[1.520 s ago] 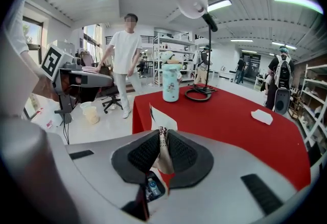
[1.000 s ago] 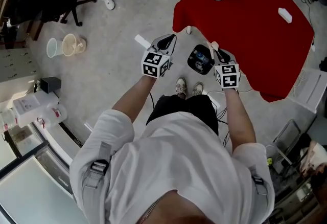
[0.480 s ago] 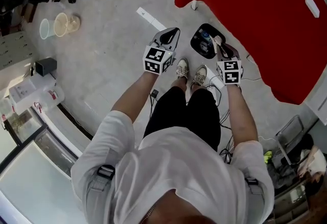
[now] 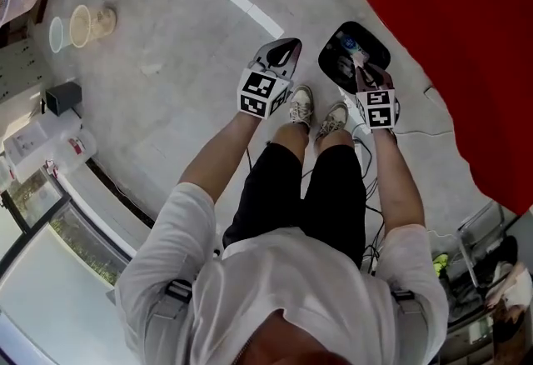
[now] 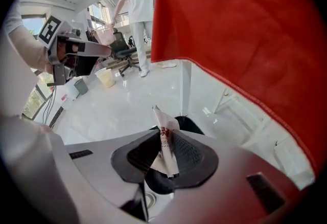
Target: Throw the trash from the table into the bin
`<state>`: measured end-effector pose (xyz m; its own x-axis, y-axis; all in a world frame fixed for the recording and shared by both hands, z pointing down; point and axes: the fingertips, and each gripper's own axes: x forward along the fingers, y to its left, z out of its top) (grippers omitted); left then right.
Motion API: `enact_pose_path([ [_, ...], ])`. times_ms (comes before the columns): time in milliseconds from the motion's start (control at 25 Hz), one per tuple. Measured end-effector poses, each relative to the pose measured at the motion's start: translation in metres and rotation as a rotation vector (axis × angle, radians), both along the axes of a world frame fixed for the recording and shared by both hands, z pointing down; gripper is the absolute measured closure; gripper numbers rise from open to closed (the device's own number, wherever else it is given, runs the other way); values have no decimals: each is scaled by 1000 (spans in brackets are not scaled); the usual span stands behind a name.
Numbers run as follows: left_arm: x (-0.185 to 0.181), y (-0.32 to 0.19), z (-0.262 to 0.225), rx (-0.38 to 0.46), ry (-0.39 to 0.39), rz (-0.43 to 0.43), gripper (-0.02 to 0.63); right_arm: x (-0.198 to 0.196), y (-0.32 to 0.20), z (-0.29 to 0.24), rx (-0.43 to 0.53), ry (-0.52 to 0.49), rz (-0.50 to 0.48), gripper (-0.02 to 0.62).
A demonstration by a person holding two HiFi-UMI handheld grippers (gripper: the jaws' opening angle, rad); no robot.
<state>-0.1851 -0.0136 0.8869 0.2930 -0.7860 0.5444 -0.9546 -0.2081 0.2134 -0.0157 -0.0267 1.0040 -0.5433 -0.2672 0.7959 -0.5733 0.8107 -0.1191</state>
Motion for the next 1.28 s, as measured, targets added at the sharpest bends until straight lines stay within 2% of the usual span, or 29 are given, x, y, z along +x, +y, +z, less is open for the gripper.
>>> enact_pose_path([
  [40, 0, 2, 14, -6, 1, -4, 595, 0, 3, 19, -16, 8, -9, 532],
  [160, -1, 6, 46, -22, 3, -9, 595, 1, 10, 67, -64, 40, -27, 451],
  [240, -2, 8, 57, -30, 2, -7, 595, 2, 10, 82, -77, 56, -21, 435],
  [480, 2, 7, 41, -31, 6, 0, 595, 7, 5, 60, -51, 40, 1, 430],
  [760, 7, -9, -50, 21, 12, 2, 595, 3, -15, -60, 42, -36, 55, 431],
  [1080, 10, -21, -181, 101, -2, 4, 595, -5, -27, -224, 137, -185, 88, 435],
  [1280, 15, -25, -267, 161, 11, 0, 595, -2, -29, -335, 202, -285, 131, 490],
])
